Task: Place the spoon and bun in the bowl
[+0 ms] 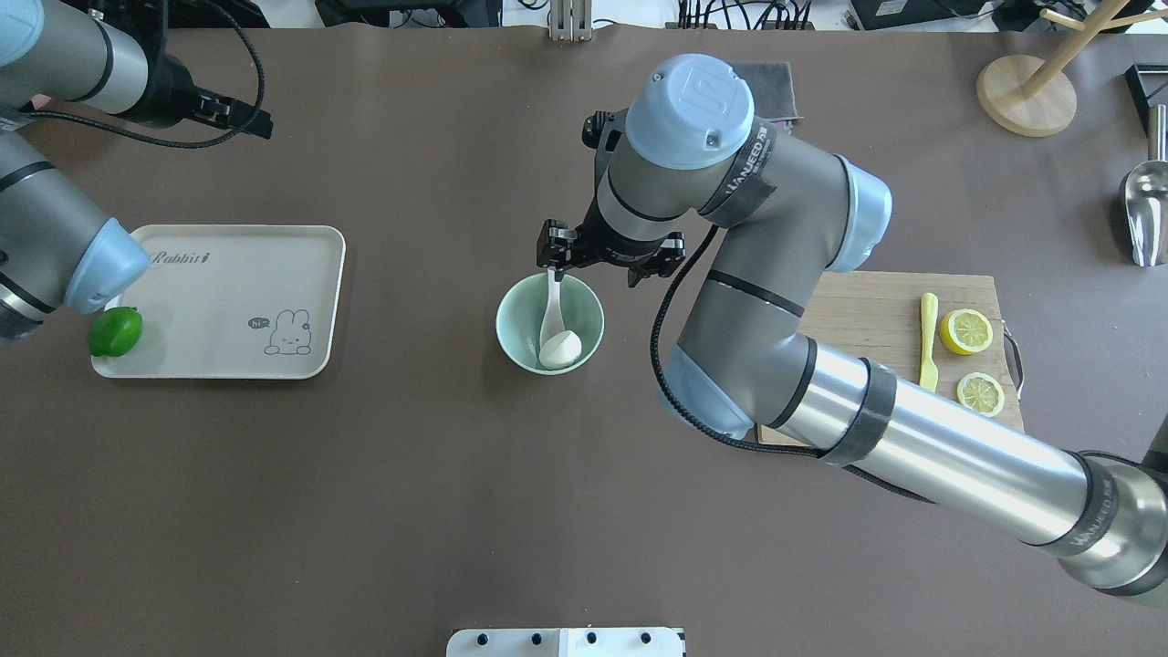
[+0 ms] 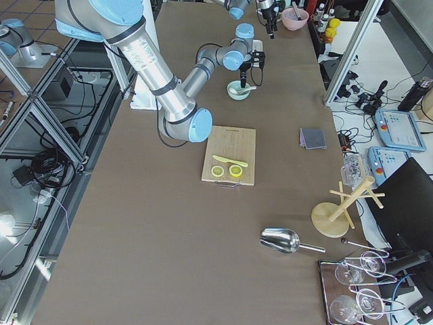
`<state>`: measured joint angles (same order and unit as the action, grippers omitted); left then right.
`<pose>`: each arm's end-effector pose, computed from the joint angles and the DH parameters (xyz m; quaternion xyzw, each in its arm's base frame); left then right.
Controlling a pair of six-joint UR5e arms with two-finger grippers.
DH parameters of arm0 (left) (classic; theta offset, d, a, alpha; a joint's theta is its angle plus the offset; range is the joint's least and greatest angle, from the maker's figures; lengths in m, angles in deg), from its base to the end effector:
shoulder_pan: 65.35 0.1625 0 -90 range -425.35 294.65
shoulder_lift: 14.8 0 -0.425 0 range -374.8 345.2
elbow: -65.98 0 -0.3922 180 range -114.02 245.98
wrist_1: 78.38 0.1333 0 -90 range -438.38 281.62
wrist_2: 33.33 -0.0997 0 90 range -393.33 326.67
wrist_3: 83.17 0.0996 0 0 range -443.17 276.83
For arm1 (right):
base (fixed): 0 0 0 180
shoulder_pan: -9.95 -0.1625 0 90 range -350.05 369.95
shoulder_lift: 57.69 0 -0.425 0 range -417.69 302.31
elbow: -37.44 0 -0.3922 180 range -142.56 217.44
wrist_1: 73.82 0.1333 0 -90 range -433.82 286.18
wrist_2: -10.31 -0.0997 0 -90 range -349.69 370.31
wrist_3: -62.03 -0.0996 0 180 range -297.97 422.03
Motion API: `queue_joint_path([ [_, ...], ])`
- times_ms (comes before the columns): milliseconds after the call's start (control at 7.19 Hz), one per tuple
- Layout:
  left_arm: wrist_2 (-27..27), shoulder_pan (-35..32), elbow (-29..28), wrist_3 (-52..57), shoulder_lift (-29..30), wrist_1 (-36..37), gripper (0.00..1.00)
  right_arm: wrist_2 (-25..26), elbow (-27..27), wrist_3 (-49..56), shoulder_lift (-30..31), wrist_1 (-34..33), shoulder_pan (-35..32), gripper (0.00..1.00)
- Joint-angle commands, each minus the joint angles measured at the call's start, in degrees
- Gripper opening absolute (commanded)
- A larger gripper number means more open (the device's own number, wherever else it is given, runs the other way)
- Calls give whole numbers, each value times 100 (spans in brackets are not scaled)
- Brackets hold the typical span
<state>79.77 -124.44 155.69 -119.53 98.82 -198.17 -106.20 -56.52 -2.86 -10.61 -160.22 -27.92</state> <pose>0.2600 -0.6177 0.3718 0.2655 0.3918 0.0478 0.8796 -0.4899 -0.4935 0.1673 0.0399 -0.4623 0.0007 0.8858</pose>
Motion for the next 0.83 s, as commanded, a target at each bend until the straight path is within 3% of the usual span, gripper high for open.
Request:
queue_joint_path([
  [0, 167, -286, 38, 730, -312, 8, 98, -205, -1067, 1952, 1331, -246, -753, 100],
  [139, 168, -409, 47, 1101, -584, 252, 98, -249, -1228, 2902, 1834, -237, -1157, 100],
  [417, 254, -1100, 143, 1839, -796, 736, 98, -441, -951, 3892, 2382, -246, -2009, 100],
  [557, 760, -1496, 213, 1904, -902, 964, 98, -1051, -548, 4801, 2532, -220, -2623, 100],
  [696, 1044, -1735, 327, 2079, -1208, 975, 98, -1310, -431, 5733, 2829, -281, -3082, 100],
])
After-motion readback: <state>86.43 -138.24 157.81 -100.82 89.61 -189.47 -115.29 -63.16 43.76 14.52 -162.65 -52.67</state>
